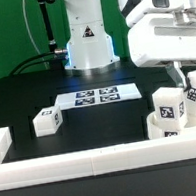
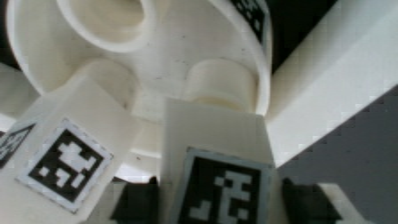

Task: Assemble stool

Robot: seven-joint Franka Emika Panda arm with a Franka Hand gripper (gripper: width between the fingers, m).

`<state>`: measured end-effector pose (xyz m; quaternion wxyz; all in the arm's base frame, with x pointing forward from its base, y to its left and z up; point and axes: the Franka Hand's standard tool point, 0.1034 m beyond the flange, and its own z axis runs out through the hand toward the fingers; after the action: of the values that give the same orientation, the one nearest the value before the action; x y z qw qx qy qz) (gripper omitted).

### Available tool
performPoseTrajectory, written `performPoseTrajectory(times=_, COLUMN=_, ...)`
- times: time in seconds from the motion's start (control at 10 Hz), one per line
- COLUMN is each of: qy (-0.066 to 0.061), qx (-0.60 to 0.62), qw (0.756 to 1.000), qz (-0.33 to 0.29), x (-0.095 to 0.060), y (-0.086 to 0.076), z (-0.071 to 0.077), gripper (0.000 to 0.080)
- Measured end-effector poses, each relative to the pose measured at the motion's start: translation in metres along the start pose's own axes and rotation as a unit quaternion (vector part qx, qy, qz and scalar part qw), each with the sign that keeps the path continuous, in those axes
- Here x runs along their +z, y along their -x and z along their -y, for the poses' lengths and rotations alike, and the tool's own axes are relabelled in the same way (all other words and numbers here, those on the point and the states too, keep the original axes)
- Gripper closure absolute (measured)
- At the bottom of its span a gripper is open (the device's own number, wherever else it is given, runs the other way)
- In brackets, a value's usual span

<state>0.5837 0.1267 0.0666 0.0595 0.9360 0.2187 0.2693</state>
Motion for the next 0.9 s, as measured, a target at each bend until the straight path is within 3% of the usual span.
performPoseTrajectory(times=0.1, qy=0.0, qx=0.0, qw=1.0, qz=0.001, x=0.0, y=0.001, z=0.0, gripper=0.0389)
performPoseTrajectory(times=0.2, qy=0.0, qx=0.0, qw=1.0, qz=0.001, x=0.0, y=0.001, z=0.0, gripper=0.0389)
performPoseTrajectory(times=0.3, qy=0.0, qx=0.0, qw=1.0, qz=0.001, x=0.0, y=0.001, z=0.0, gripper=0.022)
performPoseTrajectory(times=0.4, qy=0.0, qx=0.0, qw=1.0, qz=0.001, x=0.0, y=0.001, z=0.0, gripper=0.0171)
performPoseTrajectory(times=0.8, qy=-0.002, qx=-0.001, qw=1.0, qz=0.004, x=0.0, y=-0.001, z=0.0, gripper=0.0151)
performPoseTrajectory(times=0.9, qy=-0.01, qx=0.006, qw=1.0, qz=0.015, x=-0.011, y=-0.012, z=-0.001, gripper=0.0151)
